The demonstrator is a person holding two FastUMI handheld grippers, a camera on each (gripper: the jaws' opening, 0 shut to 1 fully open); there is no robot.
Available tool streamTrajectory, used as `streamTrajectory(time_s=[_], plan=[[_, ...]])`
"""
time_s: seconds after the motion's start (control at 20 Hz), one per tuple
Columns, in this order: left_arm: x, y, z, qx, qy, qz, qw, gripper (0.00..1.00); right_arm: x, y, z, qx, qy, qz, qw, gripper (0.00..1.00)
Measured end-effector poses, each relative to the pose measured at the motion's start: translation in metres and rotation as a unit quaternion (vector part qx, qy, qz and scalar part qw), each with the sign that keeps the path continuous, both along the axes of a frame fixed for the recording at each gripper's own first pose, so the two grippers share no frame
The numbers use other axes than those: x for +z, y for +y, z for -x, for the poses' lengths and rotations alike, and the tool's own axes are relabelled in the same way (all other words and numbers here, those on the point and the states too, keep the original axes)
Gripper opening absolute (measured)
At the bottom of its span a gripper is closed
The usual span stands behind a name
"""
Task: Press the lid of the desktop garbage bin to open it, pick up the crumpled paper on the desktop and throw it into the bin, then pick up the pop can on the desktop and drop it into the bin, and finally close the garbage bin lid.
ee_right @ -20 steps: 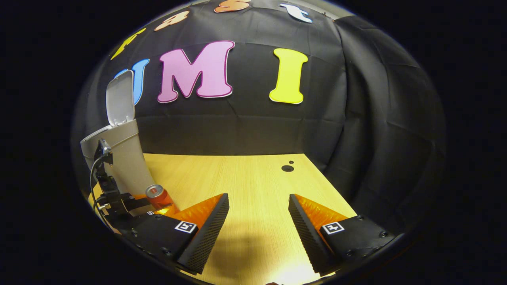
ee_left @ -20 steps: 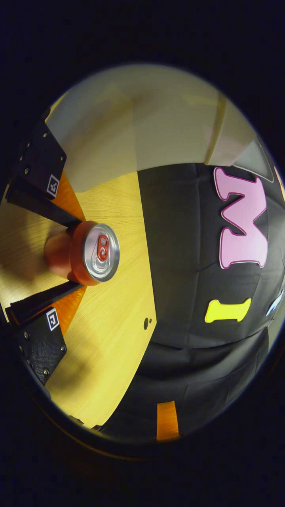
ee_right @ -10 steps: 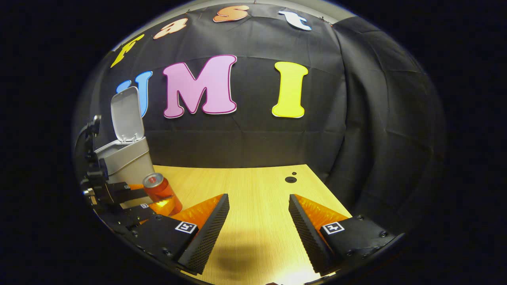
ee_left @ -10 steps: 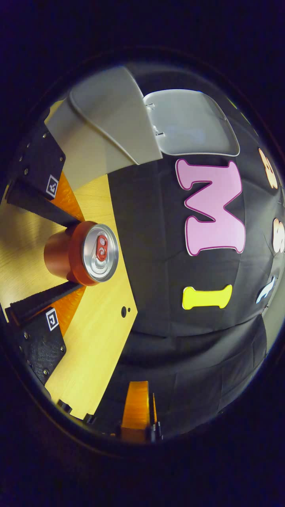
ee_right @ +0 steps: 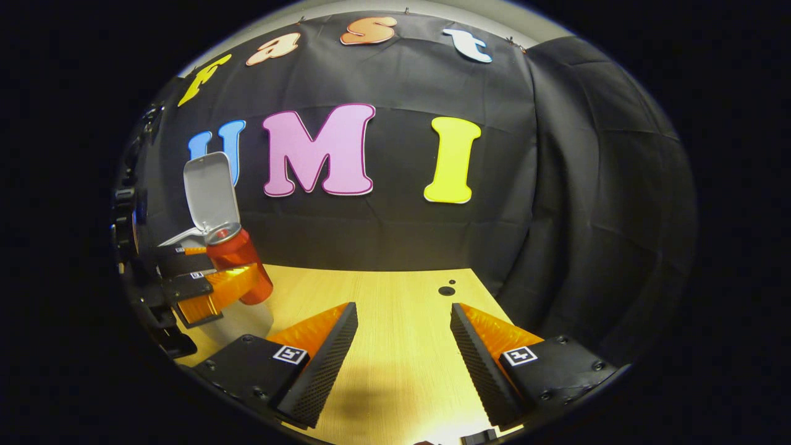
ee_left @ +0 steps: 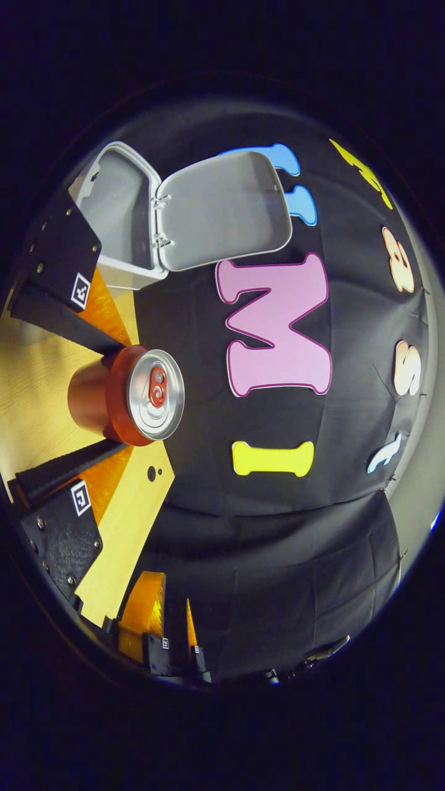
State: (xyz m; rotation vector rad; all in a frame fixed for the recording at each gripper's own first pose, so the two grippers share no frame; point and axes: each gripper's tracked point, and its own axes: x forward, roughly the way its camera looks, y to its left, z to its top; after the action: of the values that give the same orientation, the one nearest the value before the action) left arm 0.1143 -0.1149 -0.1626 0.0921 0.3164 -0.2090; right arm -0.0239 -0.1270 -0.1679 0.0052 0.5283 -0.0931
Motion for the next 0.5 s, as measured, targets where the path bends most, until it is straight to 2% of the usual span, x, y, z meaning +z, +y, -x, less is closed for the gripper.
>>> streamTrajectory(time_s=[0.2,0.5], plan=[[0.048,0.02,-0.006,0.025,-0.027,0.008,0.999,0.85,0.018,0.009,0.0,0.002,-0.007,-0.006,1.0,0.98],[0.092,0.084,-0.01,0.079,-0.05,-0.007,0.996,0.85,0.04,0.029,-0.005,0.018,-0.023,-0.016,0.999,0.98]])
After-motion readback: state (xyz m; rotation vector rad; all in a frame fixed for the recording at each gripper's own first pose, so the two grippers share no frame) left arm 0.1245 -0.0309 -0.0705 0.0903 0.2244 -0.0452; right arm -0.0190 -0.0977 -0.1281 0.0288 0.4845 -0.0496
